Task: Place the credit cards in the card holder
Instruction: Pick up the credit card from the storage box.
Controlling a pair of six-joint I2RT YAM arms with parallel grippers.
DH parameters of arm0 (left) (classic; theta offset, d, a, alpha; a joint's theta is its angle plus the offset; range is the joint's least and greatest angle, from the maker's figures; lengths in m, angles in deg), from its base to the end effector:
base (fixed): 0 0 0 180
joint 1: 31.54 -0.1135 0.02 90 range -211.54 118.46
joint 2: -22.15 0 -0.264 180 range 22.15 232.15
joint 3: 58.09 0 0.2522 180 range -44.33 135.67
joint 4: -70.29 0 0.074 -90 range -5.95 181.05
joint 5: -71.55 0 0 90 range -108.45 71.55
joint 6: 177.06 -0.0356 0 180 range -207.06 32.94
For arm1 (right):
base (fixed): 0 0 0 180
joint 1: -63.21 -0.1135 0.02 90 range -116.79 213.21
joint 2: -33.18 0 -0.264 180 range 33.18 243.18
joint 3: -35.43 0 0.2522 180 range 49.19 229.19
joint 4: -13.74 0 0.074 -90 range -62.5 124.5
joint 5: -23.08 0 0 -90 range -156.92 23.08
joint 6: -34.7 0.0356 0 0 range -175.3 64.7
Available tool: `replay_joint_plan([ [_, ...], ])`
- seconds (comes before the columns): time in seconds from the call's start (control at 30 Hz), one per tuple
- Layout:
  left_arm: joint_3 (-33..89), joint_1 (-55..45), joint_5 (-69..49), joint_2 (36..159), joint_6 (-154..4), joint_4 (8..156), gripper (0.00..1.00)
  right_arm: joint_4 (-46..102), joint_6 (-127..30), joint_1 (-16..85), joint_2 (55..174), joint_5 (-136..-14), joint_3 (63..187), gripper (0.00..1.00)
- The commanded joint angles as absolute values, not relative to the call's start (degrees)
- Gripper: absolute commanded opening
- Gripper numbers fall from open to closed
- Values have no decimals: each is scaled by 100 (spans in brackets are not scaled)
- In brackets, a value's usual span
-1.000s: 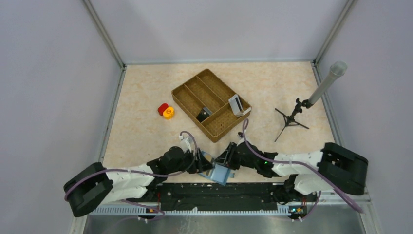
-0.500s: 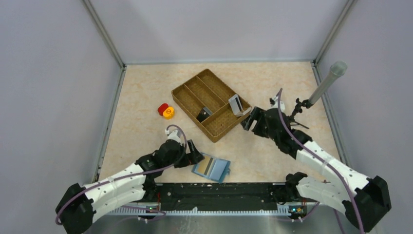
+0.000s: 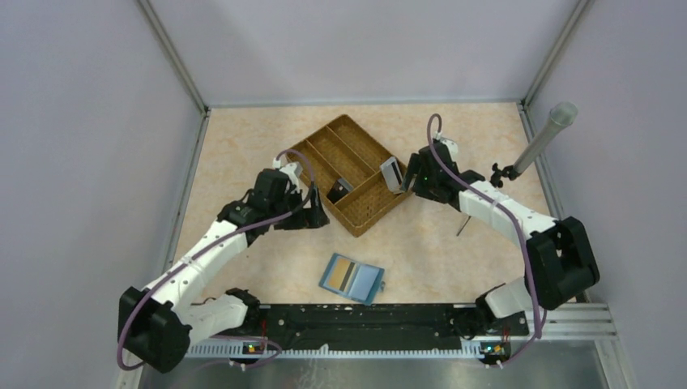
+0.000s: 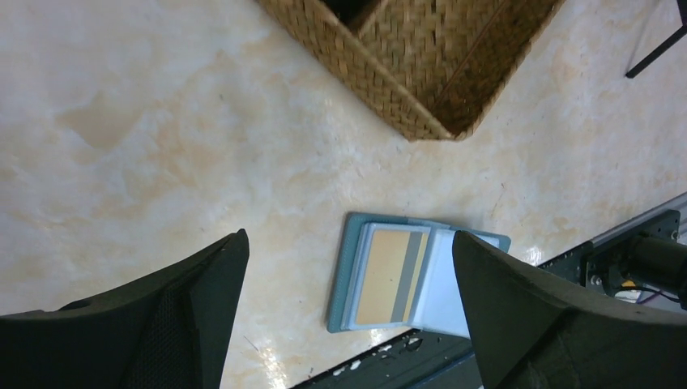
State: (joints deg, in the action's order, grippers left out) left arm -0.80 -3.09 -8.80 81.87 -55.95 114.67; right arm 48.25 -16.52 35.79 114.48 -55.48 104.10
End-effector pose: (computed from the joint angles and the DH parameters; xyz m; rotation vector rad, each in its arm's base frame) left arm 0.1849 -0.1070 0.2512 0.0253 2.4862 -0.6706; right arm 0.2698 0.1320 0.2395 0.3305 2.3721 0.3122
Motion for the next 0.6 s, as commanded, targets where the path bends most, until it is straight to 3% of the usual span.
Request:
replay_joint_plan([
  [0.0, 773, -731, -727, 8524, -6838, 12023, 99, 4667, -1516, 3657, 11798, -5129, 10888, 76],
  [0.13, 1014, -815, -1251, 8743, -7172, 11973, 99, 4640, -1404, 3696, 12251, -4994, 11166, 75],
  [0.33, 1003, -833, -881, 8998, -7276, 12107, 99, 4770, -1238, 3717, 12767, -4875, 11463, 72],
  [0.57, 991, -833, -742, 8948, -7283, 12088, 99, 4851, -1121, 3719, 12605, -4831, 11225, 62],
])
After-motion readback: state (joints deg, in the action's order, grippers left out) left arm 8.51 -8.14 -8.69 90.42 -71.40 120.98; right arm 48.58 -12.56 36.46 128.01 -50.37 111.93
